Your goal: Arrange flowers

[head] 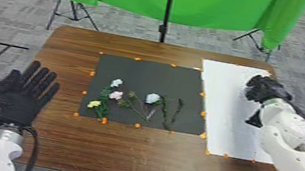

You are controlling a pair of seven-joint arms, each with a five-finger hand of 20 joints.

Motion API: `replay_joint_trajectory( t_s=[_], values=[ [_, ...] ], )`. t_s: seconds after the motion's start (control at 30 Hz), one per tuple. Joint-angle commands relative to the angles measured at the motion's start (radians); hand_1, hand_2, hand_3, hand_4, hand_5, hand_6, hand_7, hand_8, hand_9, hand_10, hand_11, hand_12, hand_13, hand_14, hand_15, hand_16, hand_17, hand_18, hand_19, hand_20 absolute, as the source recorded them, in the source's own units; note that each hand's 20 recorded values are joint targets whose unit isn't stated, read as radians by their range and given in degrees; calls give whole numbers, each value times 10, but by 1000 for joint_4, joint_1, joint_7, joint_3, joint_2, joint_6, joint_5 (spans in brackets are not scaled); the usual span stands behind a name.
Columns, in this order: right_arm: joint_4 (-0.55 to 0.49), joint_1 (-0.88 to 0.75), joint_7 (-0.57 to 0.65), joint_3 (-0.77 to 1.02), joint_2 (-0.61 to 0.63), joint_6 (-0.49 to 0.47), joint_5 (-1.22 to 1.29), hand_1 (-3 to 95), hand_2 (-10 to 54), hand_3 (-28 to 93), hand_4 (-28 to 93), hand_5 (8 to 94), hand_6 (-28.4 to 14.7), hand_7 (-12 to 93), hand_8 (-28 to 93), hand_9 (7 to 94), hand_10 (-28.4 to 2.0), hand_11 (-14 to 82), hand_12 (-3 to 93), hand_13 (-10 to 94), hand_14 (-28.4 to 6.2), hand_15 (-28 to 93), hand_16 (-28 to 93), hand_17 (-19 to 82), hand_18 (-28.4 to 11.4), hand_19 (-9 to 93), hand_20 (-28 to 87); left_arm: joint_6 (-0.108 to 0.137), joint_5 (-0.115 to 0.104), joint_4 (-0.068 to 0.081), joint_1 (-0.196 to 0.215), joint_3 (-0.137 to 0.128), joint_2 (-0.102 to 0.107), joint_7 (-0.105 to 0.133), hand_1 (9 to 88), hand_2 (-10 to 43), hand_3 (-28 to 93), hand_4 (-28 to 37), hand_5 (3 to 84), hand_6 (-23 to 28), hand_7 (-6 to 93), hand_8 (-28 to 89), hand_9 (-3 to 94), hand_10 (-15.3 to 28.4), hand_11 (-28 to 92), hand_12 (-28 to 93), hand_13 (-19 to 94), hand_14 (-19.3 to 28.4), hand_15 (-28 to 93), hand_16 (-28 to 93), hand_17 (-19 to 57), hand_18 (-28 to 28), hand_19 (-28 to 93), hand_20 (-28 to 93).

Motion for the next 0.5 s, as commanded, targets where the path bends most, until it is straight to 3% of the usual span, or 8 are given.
replay_joint_trajectory(
  t_s=[0.03, 0.1, 0.13, 0.2, 0.4, 0.5],
  values=[
    [43, -26, 51, -51, -34, 101, 10, 574, -88, 740, -283, 563, 0, 187, -139, 547, -116, 142, 147, 518, -97, 371, 245, 234, -181, 707, 289, 6, -17, 8, -5, 16, -6, -19, 273, 116, 807, -272, 416, 86, 86, -76, 323, 136, 149, 106, 261, 129, 255, -33, -40, 122, 229, 143],
    [42, -34, 44, -58, -30, 154, -3, 604, -60, 680, -283, 608, -10, 224, -76, 605, -119, 175, 197, 549, -84, 407, 324, 245, -177, 714, 308, 2, -33, 7, -1, 11, -8, -17, 273, 117, 807, -273, 415, 86, 85, -76, 323, 135, 149, 106, 260, 129, 254, -33, -39, 122, 230, 143],
    [41, -35, 34, -59, -29, 166, -1, 621, -41, 657, -283, 633, -10, 272, -50, 678, -105, 126, 306, 577, -80, 433, 364, 257, -177, 718, 324, 4, -36, 5, 4, 9, -8, -14, 274, 118, 806, -273, 416, 86, 85, -76, 323, 136, 149, 105, 260, 130, 254, -33, -39, 122, 230, 143],
    [21, -36, 29, -59, -24, 189, 5, 642, -20, 638, -283, 669, -6, 322, -25, 744, -98, 126, 395, 609, -79, 466, 399, 271, -181, 730, 344, 3, -32, 3, 8, 5, -8, -13, 274, 118, 806, -273, 416, 86, 85, -76, 323, 136, 148, 105, 260, 130, 255, -33, -40, 123, 230, 143],
    [-129, -16, -8, -70, -29, 214, 76, 643, -25, 652, -283, 691, -7, 323, -17, 778, -104, 135, 432, 629, -86, 488, 410, 282, -186, 734, 370, -1, -37, -3, 21, -5, -3, -5, 274, 119, 806, -272, 416, 86, 86, -76, 324, 136, 149, 105, 260, 129, 256, -34, -40, 122, 232, 143],
    [-220, 2, -43, -85, -46, 174, 157, 637, -32, 661, -283, 695, -10, 321, -16, 779, -109, 132, 429, 628, -86, 491, 410, 282, -187, 735, 374, -7, -39, 0, 17, -5, -6, -17, 274, 119, 805, -272, 417, 86, 86, -76, 324, 136, 149, 105, 261, 128, 255, -34, -40, 122, 232, 143]
  ],
)
